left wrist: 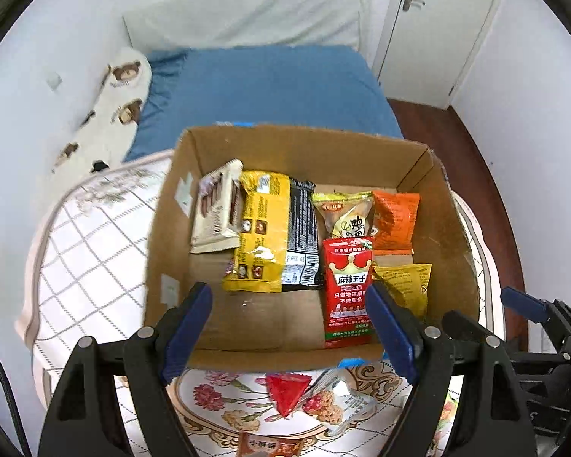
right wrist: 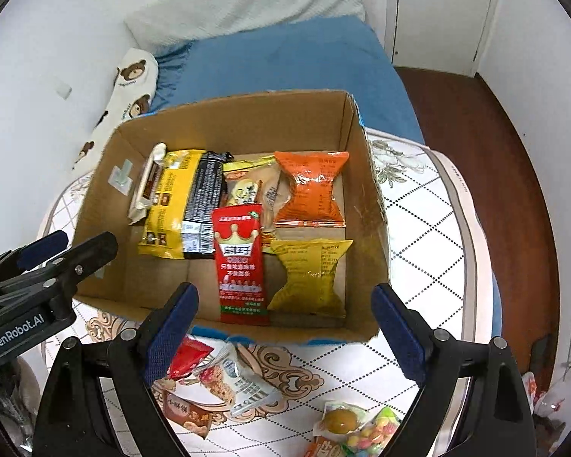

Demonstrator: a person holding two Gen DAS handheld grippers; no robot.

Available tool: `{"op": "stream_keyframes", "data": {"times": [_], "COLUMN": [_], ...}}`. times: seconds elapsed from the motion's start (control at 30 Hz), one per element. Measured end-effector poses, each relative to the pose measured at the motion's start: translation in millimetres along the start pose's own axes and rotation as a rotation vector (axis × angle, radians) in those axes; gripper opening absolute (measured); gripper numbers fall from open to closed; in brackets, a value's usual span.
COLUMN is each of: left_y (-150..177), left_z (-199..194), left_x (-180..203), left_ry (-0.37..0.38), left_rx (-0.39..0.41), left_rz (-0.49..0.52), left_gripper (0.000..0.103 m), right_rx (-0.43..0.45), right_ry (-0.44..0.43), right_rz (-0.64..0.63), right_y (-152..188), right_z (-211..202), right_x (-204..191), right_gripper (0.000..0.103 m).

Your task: Organize snacks

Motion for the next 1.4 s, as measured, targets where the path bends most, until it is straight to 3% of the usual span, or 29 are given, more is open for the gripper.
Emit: {"op": "stream_keyframes", "data": {"times": [0.2,0.33,0.53,0.7,0.8,0.9,0.97,1.0,1.13,1.2,1.4], "left_y": [13,21,37,66,98,150,186,199,252,264,275], "left_z": [-41,-60,-68,-56,-34,11,40,50,98,113,139], "left_x": [1,0,-5,-17,-29,-50,-63,-66,-85,-88,-82], "left_ry": [-0.009,0.007,0.034,0.046,0.045,0.075,0.1,0.115,0.175,0.219,0.301], "left_rx": [0.098,0.119,0.112,0.043,-0.05,-0.254,-0.397,-0.438,-0.645,-0.705,-0.774], "left_rz": [0.034,0.024,0.008,-0.03,-0.07,-0.165,-0.253,-0.288,-0.513,-0.616,-0.836], "left_gripper": [0.082,0.082,0.082,0.082,0.082,0.082,0.082,0.082,0.08,0.08,0.08], "right_rx": [0.059,0.106,0.139,0.121,0.078,0.011,-0.037,-0.066,-0.163,-0.201,-0.24], "right_ry": [-0.007,-0.005,-0.033,-0.055,-0.078,-0.083,-0.084,-0.085,-0.086,-0.09,-0.084], "right_rz": [0.005,0.004,0.019,0.049,0.086,0.14,0.171,0.187,0.254,0.295,0.379], "right_y": [11,17,30,54,81,120,143,156,205,225,256], "right_z": [-30,-54,-77,-78,-64,-40,-25,-17,13,26,41], "right_x": [-9,-14,-21,-18,-10,6,16,21,40,49,58], "right_gripper": [0.094,0.094,0.094,0.094,0.094,0.092,0.072,0.068,0.068,0.068,0.068]}}
Point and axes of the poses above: each gripper's, at about its wrist camera, not at the fingertips, and z roughly the way its jaws point, x to its right, y to its underside, the point moved 7 cm from there along z, roughly the way its jaws point, and after that the axes turned 7 degrees about -z, right-handed, at the moved point
